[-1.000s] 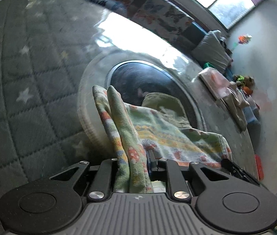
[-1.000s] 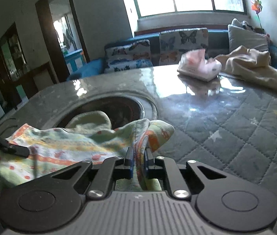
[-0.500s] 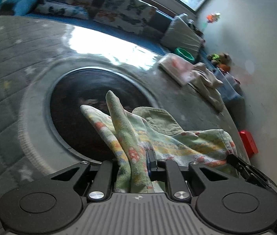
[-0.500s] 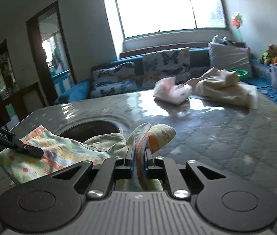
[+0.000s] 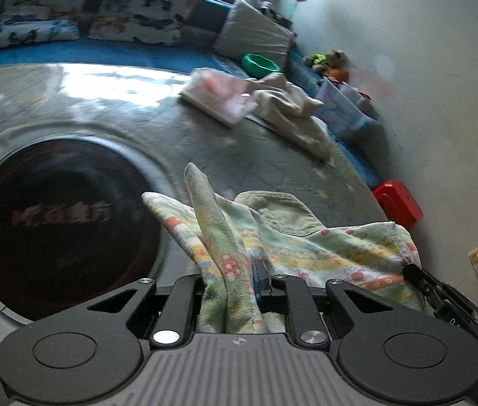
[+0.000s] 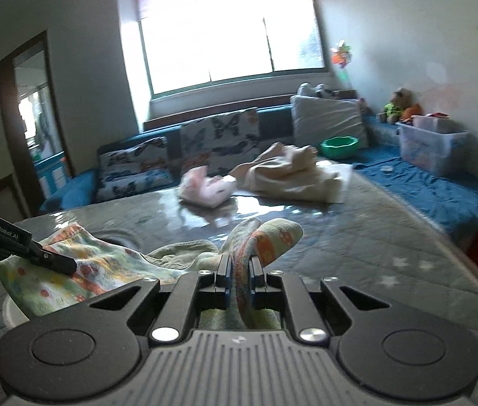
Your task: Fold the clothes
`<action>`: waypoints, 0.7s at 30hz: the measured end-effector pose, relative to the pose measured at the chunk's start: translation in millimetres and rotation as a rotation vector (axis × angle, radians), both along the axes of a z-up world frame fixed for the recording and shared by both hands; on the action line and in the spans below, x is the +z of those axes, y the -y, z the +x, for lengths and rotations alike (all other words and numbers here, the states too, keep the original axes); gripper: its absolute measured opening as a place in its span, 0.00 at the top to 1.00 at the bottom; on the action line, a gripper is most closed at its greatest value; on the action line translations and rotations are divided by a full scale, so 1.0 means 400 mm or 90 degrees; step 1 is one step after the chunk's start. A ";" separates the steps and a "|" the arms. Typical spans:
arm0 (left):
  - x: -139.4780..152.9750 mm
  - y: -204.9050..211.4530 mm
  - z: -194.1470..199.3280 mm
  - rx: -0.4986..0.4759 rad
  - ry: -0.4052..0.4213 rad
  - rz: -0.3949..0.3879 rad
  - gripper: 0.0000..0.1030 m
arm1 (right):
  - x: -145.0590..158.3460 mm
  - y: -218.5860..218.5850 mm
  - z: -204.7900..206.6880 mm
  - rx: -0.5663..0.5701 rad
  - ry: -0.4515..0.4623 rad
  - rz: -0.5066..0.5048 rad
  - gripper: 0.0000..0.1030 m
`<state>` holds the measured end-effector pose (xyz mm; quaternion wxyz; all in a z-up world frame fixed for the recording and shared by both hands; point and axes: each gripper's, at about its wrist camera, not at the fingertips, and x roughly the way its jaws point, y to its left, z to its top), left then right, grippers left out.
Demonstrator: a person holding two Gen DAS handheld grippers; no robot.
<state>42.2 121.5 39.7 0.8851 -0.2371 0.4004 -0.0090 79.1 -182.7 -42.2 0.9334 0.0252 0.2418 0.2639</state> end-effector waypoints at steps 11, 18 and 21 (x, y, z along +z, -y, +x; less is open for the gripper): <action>-0.003 0.125 0.110 -0.075 -0.003 0.025 0.85 | -0.009 0.106 0.010 -0.073 0.006 -0.003 0.92; -0.001 0.182 0.142 -0.107 -0.004 0.044 0.85 | -0.010 0.161 -0.004 -0.102 0.006 -0.004 0.92; -0.001 0.199 0.148 -0.116 -0.002 0.055 0.85 | -0.018 0.171 -0.007 -0.108 0.000 -0.003 0.92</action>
